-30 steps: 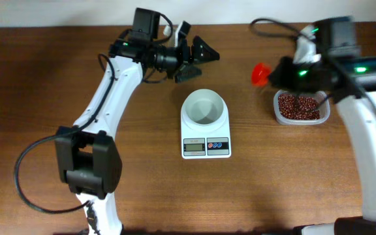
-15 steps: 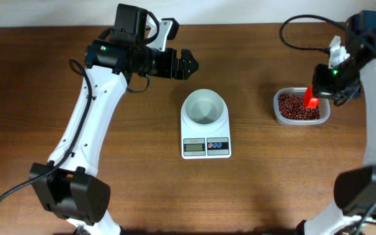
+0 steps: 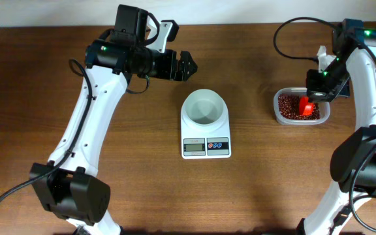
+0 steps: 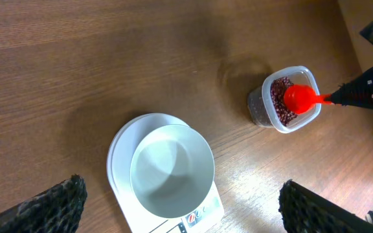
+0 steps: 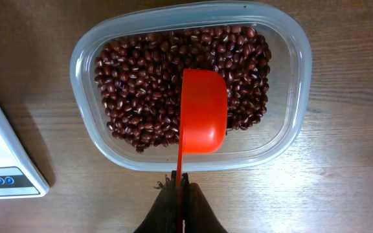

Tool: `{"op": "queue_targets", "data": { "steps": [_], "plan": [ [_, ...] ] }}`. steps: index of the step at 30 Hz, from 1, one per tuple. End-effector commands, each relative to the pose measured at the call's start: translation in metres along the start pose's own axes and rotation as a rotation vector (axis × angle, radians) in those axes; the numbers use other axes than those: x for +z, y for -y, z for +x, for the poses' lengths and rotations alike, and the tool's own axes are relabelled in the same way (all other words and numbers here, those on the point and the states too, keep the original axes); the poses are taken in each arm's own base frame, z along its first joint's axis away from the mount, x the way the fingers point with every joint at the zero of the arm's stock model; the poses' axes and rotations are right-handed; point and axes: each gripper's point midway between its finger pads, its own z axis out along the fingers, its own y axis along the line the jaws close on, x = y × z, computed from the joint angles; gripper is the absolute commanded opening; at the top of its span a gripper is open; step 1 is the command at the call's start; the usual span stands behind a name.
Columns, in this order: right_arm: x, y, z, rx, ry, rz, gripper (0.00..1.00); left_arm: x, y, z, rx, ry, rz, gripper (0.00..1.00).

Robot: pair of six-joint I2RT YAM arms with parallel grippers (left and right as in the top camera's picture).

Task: Scoop item into bowl and weigh 50g on scale
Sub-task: 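Move the scoop with the right gripper into the bean tub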

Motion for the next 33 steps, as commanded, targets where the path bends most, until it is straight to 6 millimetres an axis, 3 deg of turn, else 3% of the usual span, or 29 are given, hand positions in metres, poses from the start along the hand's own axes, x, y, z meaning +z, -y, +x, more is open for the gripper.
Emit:
{"op": "queue_targets", "data": {
  "steps": [1,3,4,11,20,25,30,33],
  "plan": [
    [0.009,0.008,-0.001,0.0,-0.022,0.026,0.15,-0.011,0.004,-0.004,0.031,0.024,-0.007,0.98],
    [0.009,0.008,-0.003,0.0,-0.016,0.027,0.31,-0.011,0.004,-0.004,0.031,0.024,-0.007,0.98],
    [0.009,0.008,-0.003,0.0,-0.016,0.027,0.33,-0.011,0.004,-0.004,0.031,0.024,-0.007,0.98],
    [0.009,0.008,-0.002,0.005,-0.017,0.026,0.34,-0.011,0.004,-0.004,0.031,0.024,-0.007,0.98],
    [0.009,0.008,-0.004,0.147,-0.01,0.027,0.39,-0.011,0.004,-0.004,0.031,0.024,-0.007,0.98],
    [0.009,0.008,-0.004,0.16,-0.008,0.028,0.53,-0.011,0.004,-0.004,0.031,0.024,-0.007,0.98],
    [0.008,0.025,-0.003,0.16,-0.005,0.126,0.55,-0.011,0.004,-0.004,0.031,0.024,-0.007,0.98],
    [0.009,0.018,-0.003,0.16,-0.008,0.088,0.55,-0.011,0.004,-0.004,0.031,0.024,-0.007,0.97]
  ]
}}
